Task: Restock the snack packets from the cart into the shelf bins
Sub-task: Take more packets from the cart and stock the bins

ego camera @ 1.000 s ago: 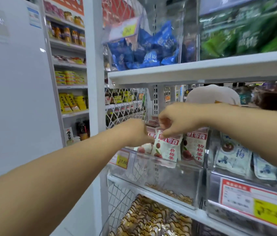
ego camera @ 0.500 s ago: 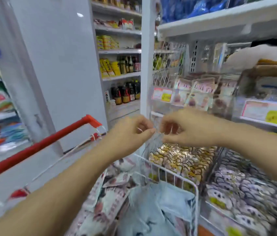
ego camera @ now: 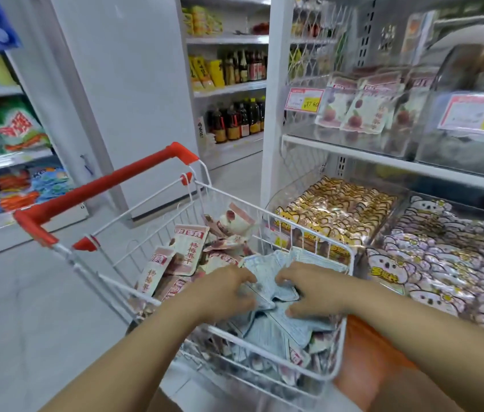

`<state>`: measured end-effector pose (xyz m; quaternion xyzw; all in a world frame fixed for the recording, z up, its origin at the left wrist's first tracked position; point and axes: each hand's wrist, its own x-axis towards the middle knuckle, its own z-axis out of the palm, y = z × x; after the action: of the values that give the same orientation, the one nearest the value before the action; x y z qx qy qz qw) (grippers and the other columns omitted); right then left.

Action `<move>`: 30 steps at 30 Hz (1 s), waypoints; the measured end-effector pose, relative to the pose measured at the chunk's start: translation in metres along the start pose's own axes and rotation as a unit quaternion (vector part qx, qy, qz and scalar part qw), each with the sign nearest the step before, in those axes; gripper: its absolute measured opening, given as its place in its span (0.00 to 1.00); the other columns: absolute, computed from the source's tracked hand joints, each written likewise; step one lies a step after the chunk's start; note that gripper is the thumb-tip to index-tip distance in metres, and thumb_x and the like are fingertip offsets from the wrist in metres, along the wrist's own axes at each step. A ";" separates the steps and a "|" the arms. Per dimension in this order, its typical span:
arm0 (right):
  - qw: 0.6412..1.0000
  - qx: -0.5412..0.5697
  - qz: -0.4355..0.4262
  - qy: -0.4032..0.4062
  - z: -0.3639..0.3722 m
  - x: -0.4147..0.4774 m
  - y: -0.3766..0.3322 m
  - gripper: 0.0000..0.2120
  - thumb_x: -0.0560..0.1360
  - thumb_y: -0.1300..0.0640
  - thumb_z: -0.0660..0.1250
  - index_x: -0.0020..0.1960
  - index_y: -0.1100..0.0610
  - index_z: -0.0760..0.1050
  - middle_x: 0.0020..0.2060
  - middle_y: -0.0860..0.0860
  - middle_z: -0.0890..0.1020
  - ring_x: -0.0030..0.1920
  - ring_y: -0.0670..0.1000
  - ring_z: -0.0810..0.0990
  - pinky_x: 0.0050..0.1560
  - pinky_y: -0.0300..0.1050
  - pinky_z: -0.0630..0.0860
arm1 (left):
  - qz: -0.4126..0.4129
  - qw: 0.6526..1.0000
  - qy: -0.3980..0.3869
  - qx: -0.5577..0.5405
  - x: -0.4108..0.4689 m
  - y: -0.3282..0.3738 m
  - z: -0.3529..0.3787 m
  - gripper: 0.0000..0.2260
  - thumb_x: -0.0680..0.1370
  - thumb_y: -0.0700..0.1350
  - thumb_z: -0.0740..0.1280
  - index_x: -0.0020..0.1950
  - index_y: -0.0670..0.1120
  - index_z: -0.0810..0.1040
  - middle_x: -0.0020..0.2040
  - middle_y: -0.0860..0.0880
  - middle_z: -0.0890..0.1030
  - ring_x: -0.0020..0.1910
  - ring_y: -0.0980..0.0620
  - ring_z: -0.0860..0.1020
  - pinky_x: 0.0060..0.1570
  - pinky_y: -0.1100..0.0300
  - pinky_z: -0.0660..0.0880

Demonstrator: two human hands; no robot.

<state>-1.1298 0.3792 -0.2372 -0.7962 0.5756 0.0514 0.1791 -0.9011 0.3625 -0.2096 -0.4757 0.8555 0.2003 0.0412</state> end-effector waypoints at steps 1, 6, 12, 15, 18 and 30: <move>1.000 -0.017 0.003 -0.006 0.006 0.003 0.001 0.32 0.74 0.41 0.69 0.73 0.47 0.63 0.67 0.50 0.69 0.66 0.55 0.71 0.63 0.57 0.73 | -0.004 1.000 -0.020 0.017 0.000 0.001 0.004 0.25 0.78 0.57 0.68 0.74 0.54 0.71 0.69 0.50 0.73 0.65 0.50 0.75 0.62 0.55 0.72; 0.998 -0.054 -0.009 0.024 0.017 0.021 -0.003 0.39 0.73 0.36 0.69 0.77 0.49 0.59 0.70 0.53 0.67 0.70 0.57 0.68 0.64 0.57 0.72 | -0.009 0.999 -0.007 0.032 0.007 0.000 0.008 0.26 0.78 0.58 0.69 0.74 0.53 0.69 0.71 0.50 0.71 0.65 0.48 0.75 0.62 0.52 0.73; 0.986 -0.165 -0.025 0.006 0.012 0.044 -0.009 0.47 0.71 0.31 0.68 0.81 0.45 0.49 0.79 0.55 0.57 0.74 0.62 0.59 0.69 0.59 0.68 | -0.021 0.999 0.022 0.009 0.010 -0.004 0.011 0.27 0.78 0.59 0.68 0.75 0.53 0.68 0.71 0.50 0.72 0.65 0.49 0.75 0.63 0.51 0.74; 0.971 -0.235 -0.046 0.008 0.005 0.050 -0.012 0.35 0.77 0.39 0.66 0.78 0.48 0.57 0.68 0.59 0.72 0.64 0.62 0.72 0.54 0.55 0.75 | -0.019 0.999 0.026 0.012 0.011 -0.005 0.012 0.26 0.78 0.60 0.68 0.74 0.54 0.69 0.71 0.50 0.72 0.66 0.49 0.75 0.63 0.50 0.74; 0.947 -0.308 -0.086 0.024 -0.002 0.049 -0.019 0.25 0.77 0.50 0.66 0.71 0.55 0.64 0.52 0.58 0.78 0.47 0.60 0.79 0.37 0.50 0.72 | -0.016 0.999 0.029 0.003 0.011 -0.007 0.013 0.26 0.78 0.61 0.68 0.74 0.54 0.69 0.70 0.51 0.73 0.66 0.50 0.75 0.64 0.49 0.74; 0.989 -0.029 0.032 0.142 -0.016 0.026 0.001 0.12 0.77 0.60 0.63 0.59 0.54 0.76 0.40 0.52 0.76 0.42 0.57 0.77 0.39 0.51 0.76 | -0.022 0.991 0.072 -0.106 0.010 -0.010 0.006 0.21 0.79 0.56 0.69 0.70 0.53 0.74 0.63 0.52 0.79 0.56 0.54 0.77 0.61 0.53 0.75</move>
<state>-1.1243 0.3498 -0.2304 -0.7813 0.6188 -0.0399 0.0705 -0.8990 0.3527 -0.2211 -0.5093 0.8195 0.2543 -0.0668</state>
